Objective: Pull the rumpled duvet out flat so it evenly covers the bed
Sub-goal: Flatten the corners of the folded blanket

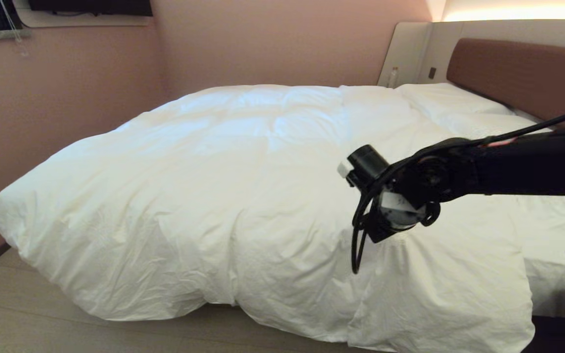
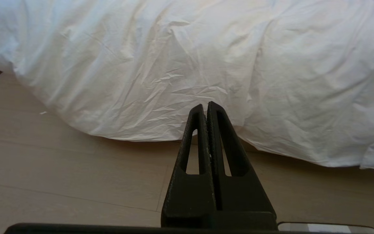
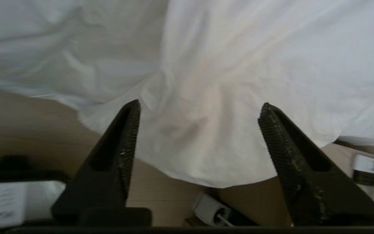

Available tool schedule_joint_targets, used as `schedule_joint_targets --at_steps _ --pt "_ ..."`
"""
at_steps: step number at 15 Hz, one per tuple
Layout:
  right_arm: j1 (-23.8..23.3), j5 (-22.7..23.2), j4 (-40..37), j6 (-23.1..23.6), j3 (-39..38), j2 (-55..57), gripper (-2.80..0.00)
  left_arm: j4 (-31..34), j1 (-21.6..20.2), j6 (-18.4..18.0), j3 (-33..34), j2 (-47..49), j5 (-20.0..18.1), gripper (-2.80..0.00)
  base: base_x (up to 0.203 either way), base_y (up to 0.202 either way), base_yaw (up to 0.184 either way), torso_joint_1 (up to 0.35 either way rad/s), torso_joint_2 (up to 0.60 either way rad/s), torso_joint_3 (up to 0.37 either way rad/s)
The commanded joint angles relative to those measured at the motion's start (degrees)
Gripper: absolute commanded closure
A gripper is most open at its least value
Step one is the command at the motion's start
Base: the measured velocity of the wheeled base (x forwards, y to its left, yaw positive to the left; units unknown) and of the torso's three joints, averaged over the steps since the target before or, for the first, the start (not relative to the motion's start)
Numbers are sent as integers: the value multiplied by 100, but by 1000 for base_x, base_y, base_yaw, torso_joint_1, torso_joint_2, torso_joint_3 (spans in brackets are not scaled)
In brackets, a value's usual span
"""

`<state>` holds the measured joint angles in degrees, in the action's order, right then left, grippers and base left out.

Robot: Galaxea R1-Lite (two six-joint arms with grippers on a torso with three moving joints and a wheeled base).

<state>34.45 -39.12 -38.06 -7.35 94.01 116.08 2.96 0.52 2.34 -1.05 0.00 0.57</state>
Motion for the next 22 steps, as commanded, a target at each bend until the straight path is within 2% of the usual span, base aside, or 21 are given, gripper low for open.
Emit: schedule_joint_targets --at_steps 1,3,4,6,8,9,12,15,17,20,21,22 --pt "32 1481 -143 13 -5 -762 -280 3 -7 3 -1 0 4 0 0 0 0 0 0 0" --pt "-98 2042 -141 6 24 -1286 -280 3 0 3 -1 0 4 0 0 0 0 0 0 0" --pt "-361 2233 -137 -14 21 -1425 -280 3 0 3 -1 0 4 0 0 0 0 0 0 0" --pt "-1211 2831 -134 -147 -11 -1640 -280 3 0 3 -1 0 4 0 0 0 0 0 0 0" --pt "-2122 3880 -139 -248 -29 -1902 -280 3 0 3 -1 0 4 0 0 0 0 0 0 0" --pt "-2536 4519 -135 -271 -48 -2098 0 3 0 3 -1 0 4 0 0 0 0 0 0 0" --pt "-3656 5995 -99 -289 -90 -2423 0 3 0 3 -1 0 4 0 0 0 0 0 0 0" --pt "-4776 6976 -88 -163 -226 -2267 0 3 0 3 -1 0 4 0 0 0 0 0 0 0" --pt "-5395 7593 -81 273 -398 -1885 0 3 0 3 -1 0 4 0 0 0 0 0 0 0" --pt "-5986 8281 -92 900 -490 -1243 0 3 0 3 -1 0 4 0 0 0 0 0 0 0" --pt "-6178 8470 -97 1237 -528 -1082 0 3 0 3 -1 0 4 0 0 0 0 0 0 0" --pt "-6413 8634 -124 1823 -586 -864 0 3 0 3 -1 0 4 0 0 0 0 0 0 0"
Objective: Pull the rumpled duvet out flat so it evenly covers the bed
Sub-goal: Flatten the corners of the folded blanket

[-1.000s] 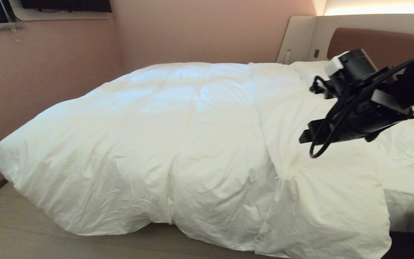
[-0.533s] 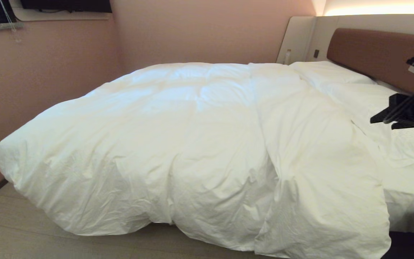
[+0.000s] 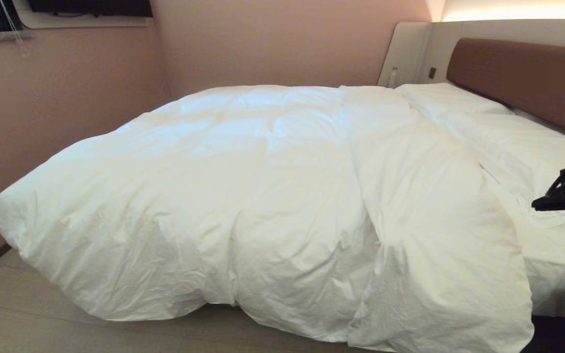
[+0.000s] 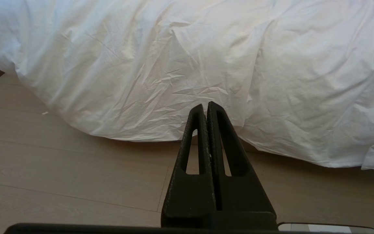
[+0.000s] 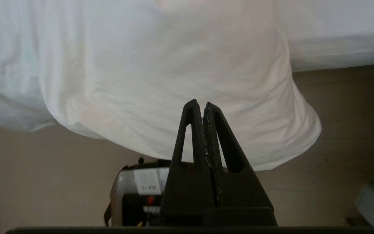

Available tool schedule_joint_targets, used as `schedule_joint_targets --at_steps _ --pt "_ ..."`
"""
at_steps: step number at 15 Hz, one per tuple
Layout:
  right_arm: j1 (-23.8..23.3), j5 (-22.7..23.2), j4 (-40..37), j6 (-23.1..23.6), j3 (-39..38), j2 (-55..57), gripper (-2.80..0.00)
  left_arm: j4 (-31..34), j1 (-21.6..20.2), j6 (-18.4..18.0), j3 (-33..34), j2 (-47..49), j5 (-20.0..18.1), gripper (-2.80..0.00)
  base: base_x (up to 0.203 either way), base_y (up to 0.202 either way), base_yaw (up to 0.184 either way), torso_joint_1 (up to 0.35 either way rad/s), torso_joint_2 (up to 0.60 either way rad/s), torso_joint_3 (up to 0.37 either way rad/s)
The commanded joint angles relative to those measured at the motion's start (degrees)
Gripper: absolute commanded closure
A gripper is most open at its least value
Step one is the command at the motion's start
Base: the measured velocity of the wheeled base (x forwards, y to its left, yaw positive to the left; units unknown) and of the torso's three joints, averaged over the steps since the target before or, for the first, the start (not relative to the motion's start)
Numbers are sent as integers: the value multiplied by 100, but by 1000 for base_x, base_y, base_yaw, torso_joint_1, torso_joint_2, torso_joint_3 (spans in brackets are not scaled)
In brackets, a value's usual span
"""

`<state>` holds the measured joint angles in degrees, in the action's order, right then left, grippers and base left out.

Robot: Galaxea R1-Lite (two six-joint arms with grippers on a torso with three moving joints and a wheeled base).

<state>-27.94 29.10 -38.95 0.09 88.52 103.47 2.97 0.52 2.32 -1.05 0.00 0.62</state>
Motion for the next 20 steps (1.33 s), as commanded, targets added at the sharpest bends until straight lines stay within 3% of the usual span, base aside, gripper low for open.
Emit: schedule_joint_targets --at_steps 1,5,8,13,20 --pt "-410 1949 -133 1689 -97 607 0 1 0 6 -1 0 0 0 0 0 0 0 0 0" --pt "-1276 2307 -1358 3754 -112 1252 0 1 0 6 -1 0 0 0 0 0 0 0 0 0" --pt "-1510 2297 -1343 4033 -107 1589 0 1 -8 6 -1 0 0 0 0 0 0 0 0 0" --pt "-1707 2231 -1025 4106 -196 1862 0 1 0 6 -1 0 0 0 0 0 0 0 0 0" --pt "-2550 1882 41 5101 -1149 2018 0 1 -8 6 -1 0 0 0 0 0 0 0 0 0"
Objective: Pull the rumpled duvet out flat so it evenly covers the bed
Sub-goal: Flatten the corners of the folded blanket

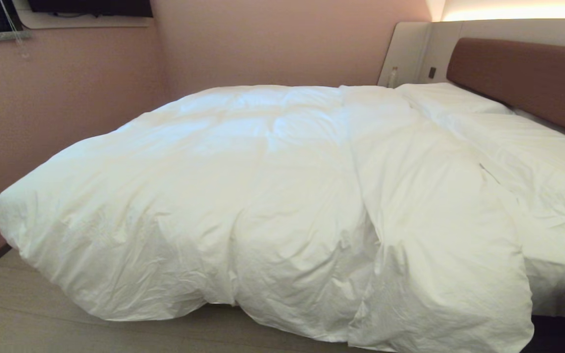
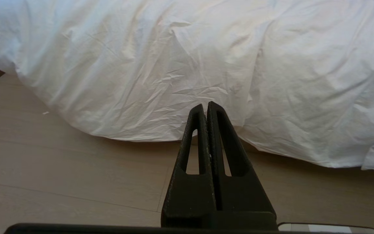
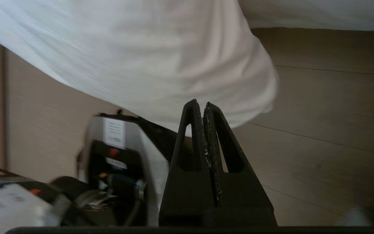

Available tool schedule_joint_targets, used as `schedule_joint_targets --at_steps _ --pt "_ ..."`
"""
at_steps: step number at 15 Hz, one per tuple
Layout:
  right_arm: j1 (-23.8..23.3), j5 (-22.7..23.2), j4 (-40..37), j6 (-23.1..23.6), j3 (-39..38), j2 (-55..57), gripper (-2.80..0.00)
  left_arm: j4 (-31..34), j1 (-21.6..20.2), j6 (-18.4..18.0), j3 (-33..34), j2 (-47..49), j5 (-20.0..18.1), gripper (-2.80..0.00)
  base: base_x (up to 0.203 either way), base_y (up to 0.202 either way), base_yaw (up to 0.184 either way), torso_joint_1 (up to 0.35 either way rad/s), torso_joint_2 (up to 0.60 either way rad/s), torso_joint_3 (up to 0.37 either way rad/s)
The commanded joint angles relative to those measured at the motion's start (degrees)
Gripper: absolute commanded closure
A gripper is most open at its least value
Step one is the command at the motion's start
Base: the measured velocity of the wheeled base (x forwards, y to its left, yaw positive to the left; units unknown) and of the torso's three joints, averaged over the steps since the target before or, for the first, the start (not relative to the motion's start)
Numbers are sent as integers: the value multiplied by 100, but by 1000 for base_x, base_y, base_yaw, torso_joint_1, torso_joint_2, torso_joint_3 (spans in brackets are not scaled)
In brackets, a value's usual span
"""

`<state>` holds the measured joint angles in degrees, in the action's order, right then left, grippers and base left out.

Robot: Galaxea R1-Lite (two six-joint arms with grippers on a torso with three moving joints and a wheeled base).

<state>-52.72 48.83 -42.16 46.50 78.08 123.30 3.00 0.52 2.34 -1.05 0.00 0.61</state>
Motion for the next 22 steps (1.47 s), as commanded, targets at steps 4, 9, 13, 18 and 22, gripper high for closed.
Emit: schedule_joint_targets --at_steps 4,9,13,18,22 --pt "-124 -366 907 806 -203 325 0 -1 0 3 -1 0 0 0 0 0 0 0 0 0" --pt "-162 -348 1126 2370 -80 940 0 -1 0 3 -1 0 0 0 0 0 0 0 0 0" --pt "-186 -200 573 3659 135 1241 0 -1 0 3 -1 0 0 0 0 0 0 0 0 0" --pt "-91 -199 185 4022 536 1537 0 -1 0 3 -1 0 0 0 0 0 0 0 0 0" --pt "104 -199 165 4118 541 1592 0 -1 0 3 -1 0 0 0 0 0 0 0 0 0"
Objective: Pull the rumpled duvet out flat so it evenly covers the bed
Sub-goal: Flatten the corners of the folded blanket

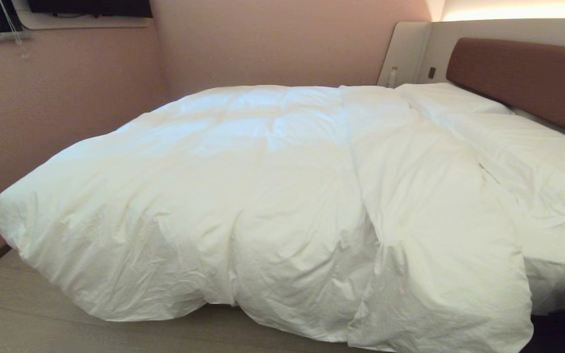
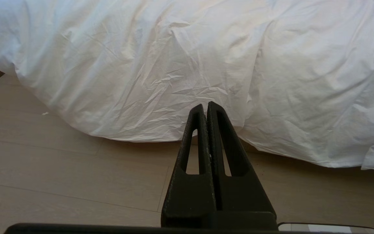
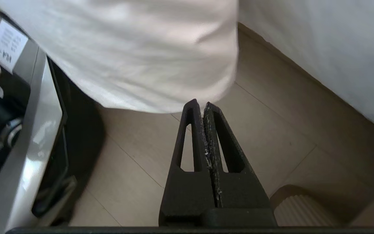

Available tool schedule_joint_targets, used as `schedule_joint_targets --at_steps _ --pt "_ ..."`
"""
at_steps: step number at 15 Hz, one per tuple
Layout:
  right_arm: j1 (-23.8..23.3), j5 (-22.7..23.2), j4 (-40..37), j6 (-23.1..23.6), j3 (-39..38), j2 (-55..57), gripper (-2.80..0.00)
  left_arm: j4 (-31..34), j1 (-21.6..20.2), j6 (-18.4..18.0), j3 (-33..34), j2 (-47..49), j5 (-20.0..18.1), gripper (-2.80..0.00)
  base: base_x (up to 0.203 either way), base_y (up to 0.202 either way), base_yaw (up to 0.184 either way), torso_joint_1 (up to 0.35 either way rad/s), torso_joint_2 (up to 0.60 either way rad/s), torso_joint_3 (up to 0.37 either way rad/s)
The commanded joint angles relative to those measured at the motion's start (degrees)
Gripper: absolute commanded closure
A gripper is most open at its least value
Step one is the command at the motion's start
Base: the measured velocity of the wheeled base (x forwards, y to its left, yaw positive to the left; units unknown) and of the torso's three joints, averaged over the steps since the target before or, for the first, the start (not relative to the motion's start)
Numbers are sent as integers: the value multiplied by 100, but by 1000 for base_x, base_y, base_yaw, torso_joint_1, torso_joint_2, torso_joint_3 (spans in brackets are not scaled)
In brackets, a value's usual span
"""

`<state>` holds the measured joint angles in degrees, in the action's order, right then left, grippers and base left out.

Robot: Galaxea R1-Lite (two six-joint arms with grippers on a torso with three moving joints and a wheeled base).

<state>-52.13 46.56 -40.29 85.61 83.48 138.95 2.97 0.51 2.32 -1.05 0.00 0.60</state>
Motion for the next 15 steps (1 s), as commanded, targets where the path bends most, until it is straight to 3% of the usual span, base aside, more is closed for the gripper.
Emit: schedule_joint_targets --at_steps 1,10,11,15 --pt "80 29 -32 219 1 27 0 1 2 5 -1 0 2 0 0 0 0 0 0 0" --pt "458 29 -23 228 1 62 0 1 2 5 -1 0 2 0 0 0 0 0 0 0" --pt "458 38 -23 219 1 53 -280 1 2 5 -1 0 2 0 0 0 0 0 0 0" --pt "426 336 -53 217 5 -221 -280 1 2 5 -1 0 2 0 0 0 0 0 0 0"
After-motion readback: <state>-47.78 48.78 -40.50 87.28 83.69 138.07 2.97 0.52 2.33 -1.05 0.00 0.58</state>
